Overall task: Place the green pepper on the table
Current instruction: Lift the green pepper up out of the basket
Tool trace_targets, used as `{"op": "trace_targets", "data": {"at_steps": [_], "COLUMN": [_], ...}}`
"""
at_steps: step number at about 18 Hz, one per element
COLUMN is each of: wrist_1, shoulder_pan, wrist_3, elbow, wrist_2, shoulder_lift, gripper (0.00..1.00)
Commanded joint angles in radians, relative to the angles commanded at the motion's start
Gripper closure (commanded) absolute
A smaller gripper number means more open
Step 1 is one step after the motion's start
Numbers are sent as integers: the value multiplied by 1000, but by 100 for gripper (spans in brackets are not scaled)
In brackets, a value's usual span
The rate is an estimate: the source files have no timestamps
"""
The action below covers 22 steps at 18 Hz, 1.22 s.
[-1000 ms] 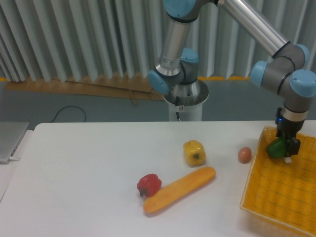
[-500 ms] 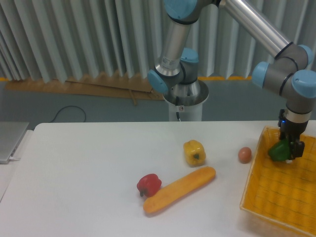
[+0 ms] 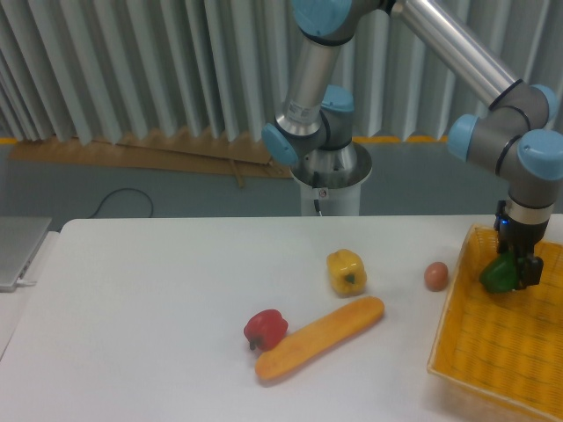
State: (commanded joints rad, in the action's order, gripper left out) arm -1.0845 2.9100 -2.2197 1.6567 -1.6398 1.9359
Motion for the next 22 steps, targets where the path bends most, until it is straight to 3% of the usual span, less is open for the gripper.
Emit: {"op": "trace_targets", "data": {"at_steps": [12,13,14,17,22], "wrist_1": [25,25,25,22,18], "shoulder_pan": [-11,-11,-11,-11,-17], "wrist_3": [2,2,3,3,2], "elbow": [-11,-11,-9,-9,-12], "wrist_2": [-8,-8,-8,-8,-8], "shoulder_lift": [32,34,34,32,25], "gripper": [0,9,27,35,35]}}
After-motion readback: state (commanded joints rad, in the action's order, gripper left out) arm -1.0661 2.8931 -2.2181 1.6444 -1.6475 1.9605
